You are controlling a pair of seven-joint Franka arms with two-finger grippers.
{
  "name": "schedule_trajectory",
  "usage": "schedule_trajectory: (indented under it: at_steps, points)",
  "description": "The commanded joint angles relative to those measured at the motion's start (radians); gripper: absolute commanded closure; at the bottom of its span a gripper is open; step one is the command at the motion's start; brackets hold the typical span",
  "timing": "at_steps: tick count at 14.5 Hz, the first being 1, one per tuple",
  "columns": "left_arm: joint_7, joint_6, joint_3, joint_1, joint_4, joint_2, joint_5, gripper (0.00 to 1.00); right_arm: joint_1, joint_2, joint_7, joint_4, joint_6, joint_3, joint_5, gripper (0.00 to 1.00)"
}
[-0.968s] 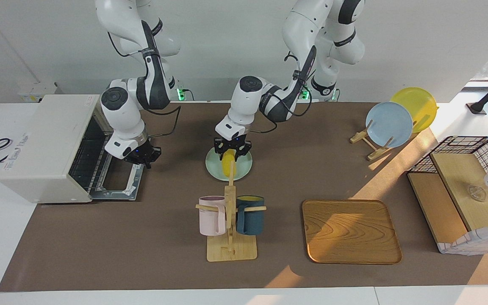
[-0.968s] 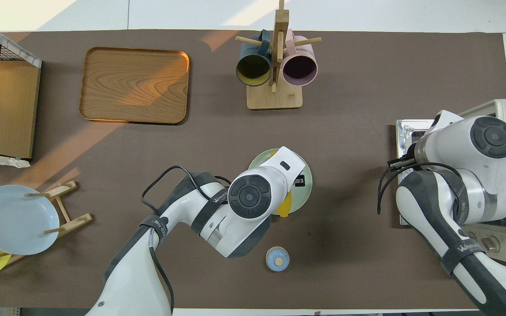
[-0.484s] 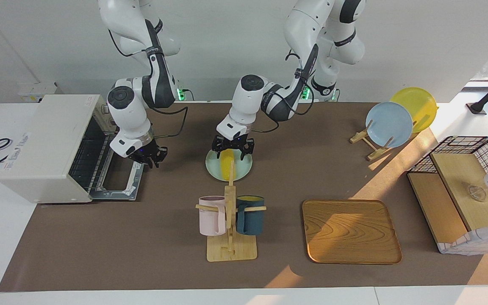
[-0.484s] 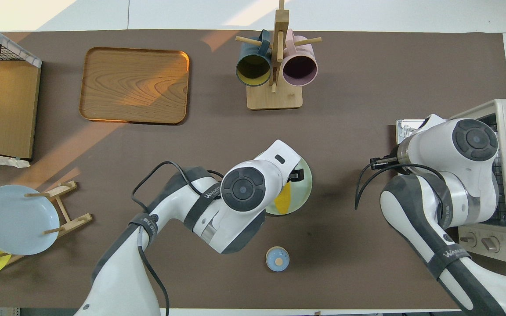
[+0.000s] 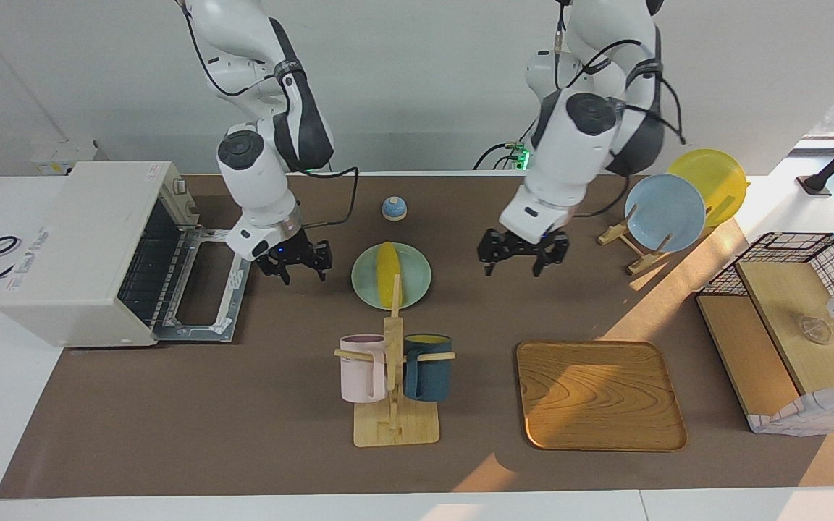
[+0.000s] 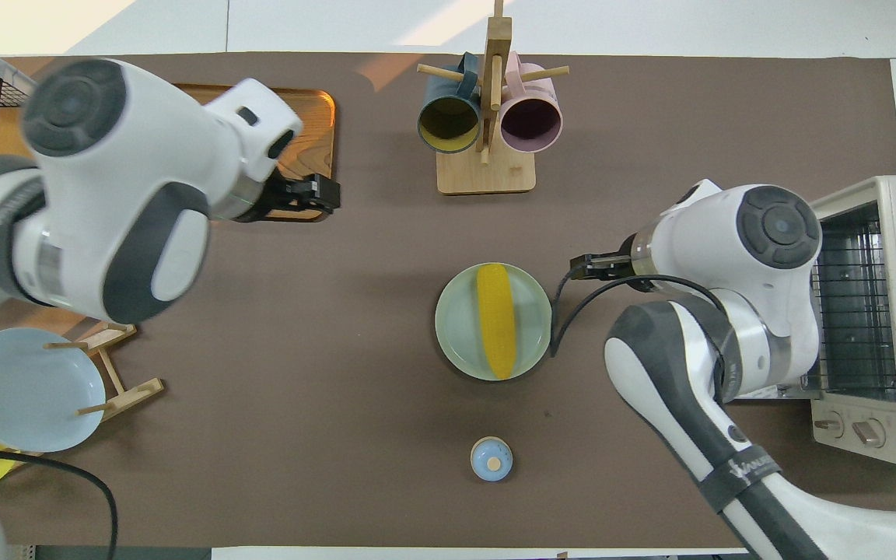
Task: Put corn in oven
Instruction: 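Grasp the corn with the right gripper while the left gripper withdraws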
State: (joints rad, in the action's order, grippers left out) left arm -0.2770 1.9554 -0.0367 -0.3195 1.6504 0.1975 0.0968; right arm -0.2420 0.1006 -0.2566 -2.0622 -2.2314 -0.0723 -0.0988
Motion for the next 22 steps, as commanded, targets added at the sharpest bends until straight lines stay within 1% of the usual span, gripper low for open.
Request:
schedule_trajectory:
  at_steps: [1, 3, 4, 6, 7, 9, 10, 11, 12, 13, 14, 16, 18, 20, 21, 22]
  points:
    - [0.108, -0.053, -0.014, 0.126, -0.024, -0.012, -0.008, 0.00, -0.173, 0.185, -0.276, 0.217, 0.044, 0.003, 0.031, 0.00]
    - [0.162, -0.114, -0.014, 0.199, -0.026, -0.050, -0.011, 0.00, -0.302, 0.385, -0.508, 0.455, 0.102, 0.003, 0.166, 0.00]
    - [0.170, -0.151, -0.014, 0.223, -0.024, -0.076, -0.011, 0.00, -0.337, 0.428, -0.579, 0.503, 0.096, 0.002, 0.200, 0.00]
    - [0.167, -0.229, -0.014, 0.244, -0.021, -0.127, -0.022, 0.00, -0.388, 0.429, -0.601, 0.498, 0.096, 0.002, 0.199, 0.00]
    - [0.168, -0.266, -0.017, 0.244, -0.021, -0.148, -0.064, 0.00, -0.405, 0.429, -0.611, 0.476, 0.082, 0.002, 0.197, 0.00]
    - [0.162, -0.335, -0.017, 0.232, -0.011, -0.193, -0.084, 0.00, -0.401, 0.407, -0.604, 0.392, 0.023, 0.002, 0.205, 0.00]
    - [0.163, -0.373, -0.017, 0.232, -0.009, -0.211, -0.085, 0.00, -0.399, 0.403, -0.602, 0.367, 0.007, 0.002, 0.205, 0.01]
    - [0.167, -0.391, -0.019, 0.231, -0.003, -0.222, -0.085, 0.00, -0.402, 0.398, -0.602, 0.360, 0.012, 0.002, 0.206, 0.15]
    - [0.171, -0.395, -0.022, 0.231, 0.032, -0.248, -0.085, 0.00, -0.404, 0.390, -0.602, 0.344, 0.022, 0.002, 0.209, 0.34]
    - [0.177, -0.374, -0.020, 0.232, 0.078, -0.266, -0.085, 0.00, -0.404, 0.381, -0.604, 0.312, 0.004, 0.000, 0.209, 0.47]
    - [0.180, -0.346, -0.020, 0.228, 0.095, -0.273, -0.085, 0.00, -0.408, 0.375, -0.605, 0.289, -0.007, 0.002, 0.209, 0.61]
    - [0.177, -0.311, -0.019, 0.223, 0.098, -0.271, -0.083, 0.00, -0.410, 0.369, -0.605, 0.289, 0.019, 0.002, 0.209, 1.00]
    - [0.193, -0.311, -0.020, 0.223, 0.091, -0.267, -0.083, 0.00, -0.407, 0.370, -0.602, 0.326, 0.080, 0.003, 0.223, 1.00]
    - [0.194, -0.314, -0.014, 0.206, 0.088, -0.262, -0.083, 0.00, -0.395, 0.376, -0.595, 0.446, 0.270, 0.002, 0.307, 1.00]
    - [0.194, -0.317, -0.008, 0.197, 0.074, -0.250, -0.083, 0.00, -0.392, 0.379, -0.551, 0.493, 0.345, 0.002, 0.341, 1.00]
    - [0.196, -0.329, -0.005, 0.197, 0.034, -0.227, -0.083, 0.00, -0.382, 0.373, -0.496, 0.511, 0.399, 0.005, 0.349, 1.00]
